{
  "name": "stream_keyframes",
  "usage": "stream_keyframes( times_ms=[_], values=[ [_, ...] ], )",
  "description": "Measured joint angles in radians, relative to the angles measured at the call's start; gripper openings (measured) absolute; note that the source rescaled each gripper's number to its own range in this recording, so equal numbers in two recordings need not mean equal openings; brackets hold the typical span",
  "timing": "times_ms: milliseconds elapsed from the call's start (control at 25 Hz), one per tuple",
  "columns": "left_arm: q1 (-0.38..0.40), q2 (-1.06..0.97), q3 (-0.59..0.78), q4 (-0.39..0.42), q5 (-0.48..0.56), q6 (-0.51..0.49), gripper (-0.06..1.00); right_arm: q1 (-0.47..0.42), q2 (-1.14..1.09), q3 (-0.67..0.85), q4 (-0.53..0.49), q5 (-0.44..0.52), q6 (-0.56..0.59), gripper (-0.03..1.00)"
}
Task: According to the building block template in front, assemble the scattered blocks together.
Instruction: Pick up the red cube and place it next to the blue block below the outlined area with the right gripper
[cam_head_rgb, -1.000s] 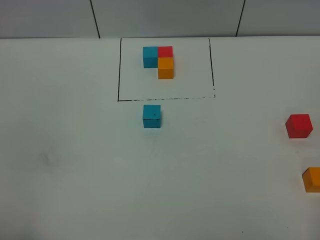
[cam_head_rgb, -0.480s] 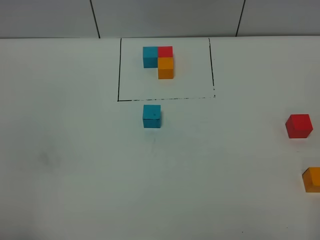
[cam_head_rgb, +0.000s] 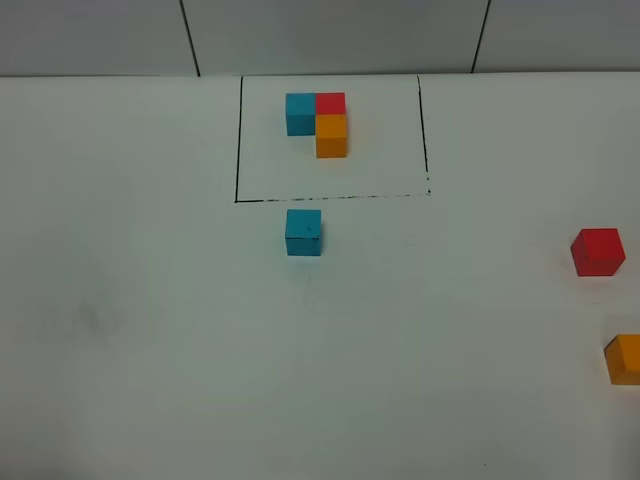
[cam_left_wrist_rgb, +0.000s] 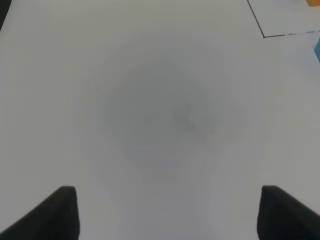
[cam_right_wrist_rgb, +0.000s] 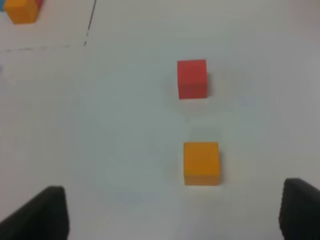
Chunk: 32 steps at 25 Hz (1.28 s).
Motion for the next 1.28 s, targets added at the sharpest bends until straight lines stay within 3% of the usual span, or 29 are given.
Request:
stream_keyframes(
  times_ms=[320,600,1000,1280],
  values=[
    [0.0,0.0,0.0,0.0,0.0,0.0,0.67,0.0,0.671,-0.212,0.0,-0.153,-0.062,0.95],
    [0.0,0.0,0.0,0.0,0.0,0.0,0.67,0.0,1.193,-0.39,0.0,-0.232,-0.171,0.98],
    [0.0,0.0,0.0,0.0,0.0,0.0,0.67,-0.024,1.485,-0.424,-0.004,-0.449,-0.181,0.95],
    [0.0,0.0,0.0,0.0,0.0,0.0,0.67,-0.024,1.546,-0.424,-0.003,-0.52,-0.181,0.87]
  ],
)
